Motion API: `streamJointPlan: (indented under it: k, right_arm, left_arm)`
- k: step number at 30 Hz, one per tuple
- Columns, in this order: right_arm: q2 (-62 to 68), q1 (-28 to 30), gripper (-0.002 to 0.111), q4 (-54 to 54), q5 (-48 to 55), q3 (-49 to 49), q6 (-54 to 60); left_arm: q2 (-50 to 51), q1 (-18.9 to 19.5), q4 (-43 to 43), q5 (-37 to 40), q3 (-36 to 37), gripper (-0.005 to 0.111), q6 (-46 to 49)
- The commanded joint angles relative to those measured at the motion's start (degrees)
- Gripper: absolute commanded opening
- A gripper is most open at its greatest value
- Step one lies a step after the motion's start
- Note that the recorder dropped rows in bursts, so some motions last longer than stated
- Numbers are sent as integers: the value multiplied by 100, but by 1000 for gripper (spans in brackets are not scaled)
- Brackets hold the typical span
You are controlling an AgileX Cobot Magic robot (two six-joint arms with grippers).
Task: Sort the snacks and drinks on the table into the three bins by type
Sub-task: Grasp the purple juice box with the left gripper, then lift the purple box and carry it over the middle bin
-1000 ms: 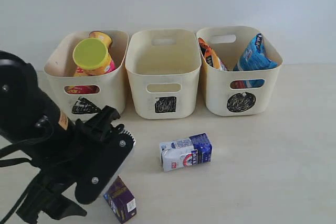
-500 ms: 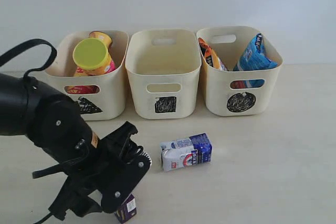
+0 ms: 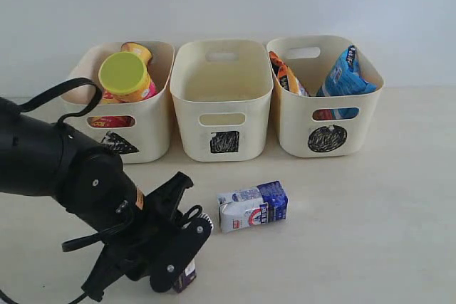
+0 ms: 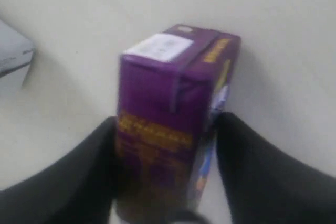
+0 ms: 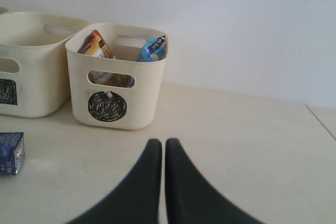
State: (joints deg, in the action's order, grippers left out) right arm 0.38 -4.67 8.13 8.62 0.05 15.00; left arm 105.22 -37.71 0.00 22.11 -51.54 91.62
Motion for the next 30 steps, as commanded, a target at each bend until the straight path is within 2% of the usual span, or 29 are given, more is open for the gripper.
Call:
streamJointPlan:
  k: [1,2,3,6,12,16,20,23,27,30]
  right_arm:
    - [-38,16,0,9,-21,-5,40]
    - [-38,16,0,9,-21,-5,40]
    - [-38,16,0,9,-21,-5,40]
    - [-38,16,0,9,-21,-5,40]
    - [-38,16,0,9,-21,-5,40]
    - [-38,16,0,9,-21,-5,40]
    - [-38,16,0,9,-21,-5,40]
    - [-38,16,0,9,-21,-5,40]
    - [-38,16,0,9,-21,-5,40]
    - [-38,16,0,9,-21,-5,40]
  left_arm:
    - [-130,-32,-36,91,32,13,-544]
    - [-174,-32,-36,133,32,6,-660]
    - [-223,-32,-36,146,32,4,-705]
    - [-446,-32,-130,174,22,4,-744]
    - [-1136,-32,-866,32,22,4,-794]
    - [-1614,-32,-1698,-873,22,4,-1269]
    - [-1951,-32,-2969,-2105,13,4,-1385]
    - [-2018,-32,-3671,-2718,-146,4,-1625]
    - [-1934,-32,-3860,-2780,-468,4,-2341]
    - [-1734,-32,-3860,-3134,-736,4,-3280]
